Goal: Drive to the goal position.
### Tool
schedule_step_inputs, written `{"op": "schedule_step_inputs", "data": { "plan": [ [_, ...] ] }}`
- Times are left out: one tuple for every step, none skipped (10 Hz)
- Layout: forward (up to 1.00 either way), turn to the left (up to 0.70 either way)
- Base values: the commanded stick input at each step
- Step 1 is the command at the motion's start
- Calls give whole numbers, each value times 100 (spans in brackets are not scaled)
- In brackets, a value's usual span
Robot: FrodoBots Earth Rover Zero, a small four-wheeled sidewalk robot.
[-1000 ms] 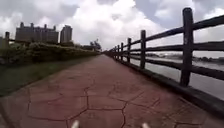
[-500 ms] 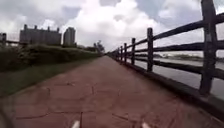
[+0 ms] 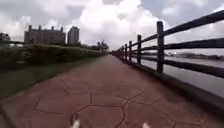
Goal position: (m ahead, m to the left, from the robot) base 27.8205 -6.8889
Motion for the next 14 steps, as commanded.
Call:
{"op": "schedule_step_inputs", "data": {
  "plan": [
    [85,-12],
    [85,-23],
    [85,11],
    [85,11],
    [85,11],
    [85,11],
    [85,11],
    [85,0],
    [85,-15],
    [85,-23],
    [85,-23],
    [85,3],
    [85,11],
    [85,11]
  ]
}}
